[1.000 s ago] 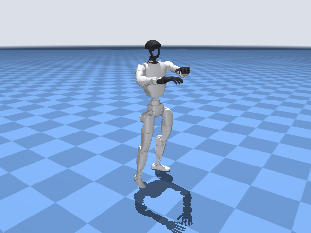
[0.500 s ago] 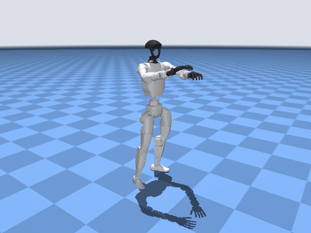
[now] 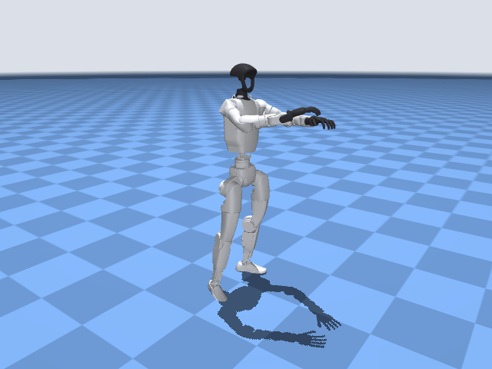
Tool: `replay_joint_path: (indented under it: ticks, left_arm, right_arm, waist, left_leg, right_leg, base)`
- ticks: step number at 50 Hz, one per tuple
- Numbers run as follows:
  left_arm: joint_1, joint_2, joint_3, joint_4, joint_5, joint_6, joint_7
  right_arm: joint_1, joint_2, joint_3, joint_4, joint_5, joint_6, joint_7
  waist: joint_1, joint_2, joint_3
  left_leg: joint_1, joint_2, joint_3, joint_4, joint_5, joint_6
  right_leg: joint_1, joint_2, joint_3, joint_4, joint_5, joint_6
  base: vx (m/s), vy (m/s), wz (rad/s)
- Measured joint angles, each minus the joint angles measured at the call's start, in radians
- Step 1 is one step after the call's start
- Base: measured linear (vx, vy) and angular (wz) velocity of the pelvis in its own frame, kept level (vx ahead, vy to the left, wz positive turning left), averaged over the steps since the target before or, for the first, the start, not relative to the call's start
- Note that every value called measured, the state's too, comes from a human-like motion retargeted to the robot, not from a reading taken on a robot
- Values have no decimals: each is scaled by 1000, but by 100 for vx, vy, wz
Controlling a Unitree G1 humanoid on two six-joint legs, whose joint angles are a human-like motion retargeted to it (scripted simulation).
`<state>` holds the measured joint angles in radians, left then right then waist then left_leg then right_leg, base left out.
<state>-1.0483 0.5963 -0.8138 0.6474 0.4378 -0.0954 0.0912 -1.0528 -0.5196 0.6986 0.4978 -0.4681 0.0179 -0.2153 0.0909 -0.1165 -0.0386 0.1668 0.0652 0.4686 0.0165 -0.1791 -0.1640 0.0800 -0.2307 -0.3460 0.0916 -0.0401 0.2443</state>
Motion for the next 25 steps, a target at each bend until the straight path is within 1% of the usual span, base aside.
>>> replay_joint_path:
  ticks: [5,13,18,25]
  left_arm:
    - [-9,23,15,-9,-1,-4,7]
    - [-53,99,62,-56,13,0,48]
    - [-33,121,57,-42,9,3,42]
    - [34,93,24,29,-3,6,-18]
  right_arm:
    - [6,15,37,37,-3,-1,30]
    - [46,68,54,135,-34,-9,77]
    - [30,70,55,100,-29,-15,67]
    - [-33,61,47,19,-8,-9,40]
  waist:
    - [19,-8,1]
    - [47,-19,2]
    - [55,-29,3]
    - [62,-45,3]
  left_leg:
    - [-3,-2,-4,0,-1,0]
    - [-4,-3,-7,1,-2,0]
    - [-5,-5,-11,1,-2,2]
    - [-7,-7,-20,1,-2,4]
  right_leg:
    - [0,-2,-4,-1,2,-1]
    - [0,-4,-7,-1,6,2]
    - [1,-6,-11,0,6,3]
    - [5,-10,-20,1,6,0]
  base:
    - [0,0,0]
    - [0,0,0]
    - [0,0,0]
    - [0,0,0]
